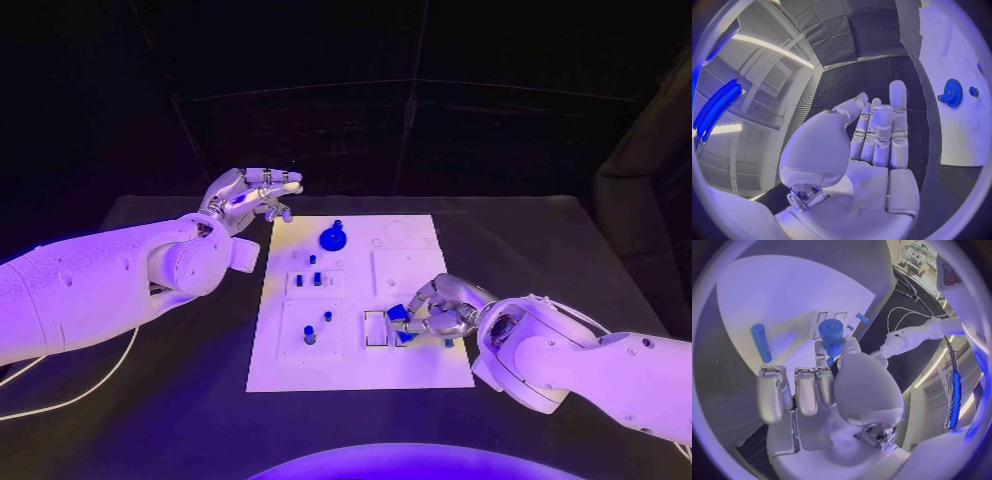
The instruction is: Assemble the parts on the task board
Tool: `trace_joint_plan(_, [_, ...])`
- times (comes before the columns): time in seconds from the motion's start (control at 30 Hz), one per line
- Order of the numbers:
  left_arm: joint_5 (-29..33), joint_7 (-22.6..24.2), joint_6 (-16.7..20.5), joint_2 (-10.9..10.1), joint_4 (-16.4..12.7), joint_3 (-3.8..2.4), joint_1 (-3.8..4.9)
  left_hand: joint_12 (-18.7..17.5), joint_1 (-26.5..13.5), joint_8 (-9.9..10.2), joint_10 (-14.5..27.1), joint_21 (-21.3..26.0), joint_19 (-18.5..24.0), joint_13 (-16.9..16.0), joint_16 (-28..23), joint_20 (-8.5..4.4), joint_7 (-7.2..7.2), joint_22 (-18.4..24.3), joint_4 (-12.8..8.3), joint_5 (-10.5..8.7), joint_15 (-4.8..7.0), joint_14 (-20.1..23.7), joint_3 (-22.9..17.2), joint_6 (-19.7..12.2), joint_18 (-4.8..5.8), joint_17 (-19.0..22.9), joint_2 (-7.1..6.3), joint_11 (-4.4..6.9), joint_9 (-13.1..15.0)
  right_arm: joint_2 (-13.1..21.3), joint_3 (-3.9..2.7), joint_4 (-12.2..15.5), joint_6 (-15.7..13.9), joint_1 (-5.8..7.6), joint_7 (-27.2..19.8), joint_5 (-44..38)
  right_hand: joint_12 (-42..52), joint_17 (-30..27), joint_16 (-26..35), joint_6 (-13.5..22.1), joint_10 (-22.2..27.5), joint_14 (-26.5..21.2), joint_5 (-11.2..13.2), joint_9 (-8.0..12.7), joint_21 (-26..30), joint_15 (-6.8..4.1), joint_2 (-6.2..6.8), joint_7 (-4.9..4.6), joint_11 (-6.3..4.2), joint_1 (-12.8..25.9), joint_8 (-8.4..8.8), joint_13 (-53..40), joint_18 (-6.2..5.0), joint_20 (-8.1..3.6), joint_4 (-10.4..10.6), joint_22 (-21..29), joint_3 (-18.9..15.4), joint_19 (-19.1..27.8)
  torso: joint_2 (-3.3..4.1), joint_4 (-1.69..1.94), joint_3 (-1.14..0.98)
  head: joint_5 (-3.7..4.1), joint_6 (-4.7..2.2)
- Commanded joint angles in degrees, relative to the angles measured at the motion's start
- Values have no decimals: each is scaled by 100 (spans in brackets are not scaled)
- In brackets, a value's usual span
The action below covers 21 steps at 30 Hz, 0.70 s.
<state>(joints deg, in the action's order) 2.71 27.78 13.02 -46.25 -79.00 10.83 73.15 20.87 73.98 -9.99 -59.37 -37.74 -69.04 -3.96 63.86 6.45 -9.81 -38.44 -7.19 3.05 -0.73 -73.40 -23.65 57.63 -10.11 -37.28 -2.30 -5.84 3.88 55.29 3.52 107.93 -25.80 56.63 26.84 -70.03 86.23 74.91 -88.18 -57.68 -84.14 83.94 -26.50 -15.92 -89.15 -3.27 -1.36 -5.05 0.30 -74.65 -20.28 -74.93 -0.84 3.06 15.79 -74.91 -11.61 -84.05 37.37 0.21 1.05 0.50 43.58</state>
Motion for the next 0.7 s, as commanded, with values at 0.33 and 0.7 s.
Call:
trace_joint_plan(0.33, [11, 31, -81, -9, -36, -3, 11, 24, 21, 15, 49, 21, 21, 6, -18, 2, -6, 8, -29, -15, -5, 57, -4, -41, -38, 14, -13, 11, -4, -352, -2, -95, 287, 9, 415, 1, -28, 1120, -10, -395, -404, 523, 255, -147, -11, -129, -160, 194, -142, 460, -127, -1155, 52, -110, 72, -1398, -217, -521, 12, -14, 0, -30, 26])
trace_joint_plan(0.7, [11, -2, -46, -18, -52, -3, 13, 28, 33, 12, 52, 22, 21, 6, -15, 1, -7, 9, -36, -15, -5, 60, -15, -37, -38, 14, -1, 11, -3, -554, -3, -198, 132, 10, 666, -311, -119, 1058, 25, -419, -373, 509, 1416, -220, 17, -157, -158, 218, -163, 773, -134, -1100, 41, -146, 71, -1359, -480, -495, 4, -11, -4, -49, 42])
